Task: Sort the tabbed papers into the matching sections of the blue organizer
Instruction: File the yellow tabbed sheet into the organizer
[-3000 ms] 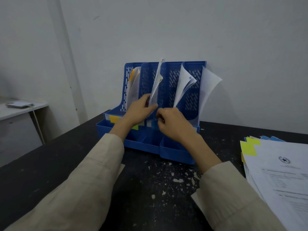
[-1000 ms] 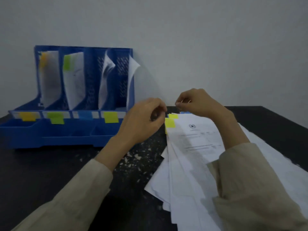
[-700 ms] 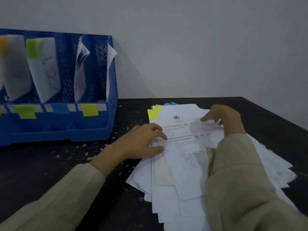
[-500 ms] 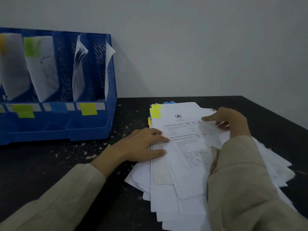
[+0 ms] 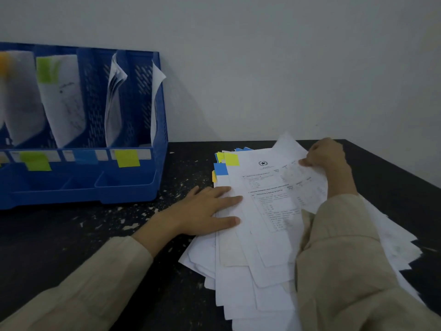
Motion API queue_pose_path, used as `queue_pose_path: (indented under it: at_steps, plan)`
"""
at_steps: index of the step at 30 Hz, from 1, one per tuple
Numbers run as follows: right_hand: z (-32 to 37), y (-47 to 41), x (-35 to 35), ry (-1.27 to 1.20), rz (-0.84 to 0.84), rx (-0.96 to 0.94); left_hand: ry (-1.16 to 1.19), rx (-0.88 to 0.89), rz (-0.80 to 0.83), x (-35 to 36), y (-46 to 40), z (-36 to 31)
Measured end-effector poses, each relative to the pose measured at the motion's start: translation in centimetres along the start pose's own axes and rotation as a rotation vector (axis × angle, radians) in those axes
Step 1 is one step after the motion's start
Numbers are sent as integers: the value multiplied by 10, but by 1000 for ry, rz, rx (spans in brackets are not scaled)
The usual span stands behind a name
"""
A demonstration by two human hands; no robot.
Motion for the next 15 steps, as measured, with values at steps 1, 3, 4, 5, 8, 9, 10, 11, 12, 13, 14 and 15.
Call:
queue_pose_path:
  at_steps: [1, 3, 4, 5, 8, 9, 10, 11, 12, 13, 14, 15]
  plan:
    - [2, 0, 0, -66, -24, -59, 27, -6, -23, 1, 0, 2]
    - [6, 2, 3, -218, -39, -167, 154, -27, -129, -1, 0, 5]
    - [8, 3, 4, -315, -23, -199, 245, -40, -210, -4, 0, 7]
    - [11, 6, 4, -423, 5, -217, 341, -60, -288, -8, 0, 8]
    - [22, 13, 0, -683, 106, -239, 554, -131, -439, -23, 4, 14]
    - [26, 15, -1, -745, 139, -253, 598, -152, -484, -30, 6, 15]
    - [30, 15, -2, -805, 167, -269, 625, -163, -538, -37, 8, 17]
    - [35, 16, -3, -859, 191, -282, 651, -162, -580, -42, 10, 19]
    - [40, 17, -4, -908, 213, -293, 691, -149, -609, -49, 13, 20]
    - [44, 18, -4, -955, 239, -300, 740, -124, -638, -54, 15, 22]
    - [50, 21, -3, -995, 270, -311, 787, -91, -674, -60, 18, 24]
    - [55, 24, -2, -1027, 301, -324, 829, -58, -711, -65, 23, 27]
Point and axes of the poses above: each hand's wrist, its own y-axis away from the middle knuckle, its own x-axis out of the palm, z = x × y, the point moved 2 cm from there along -y, towards the middle knuckle, and after that the axes turned 13 degrees about -y, right-handed, at the moved point
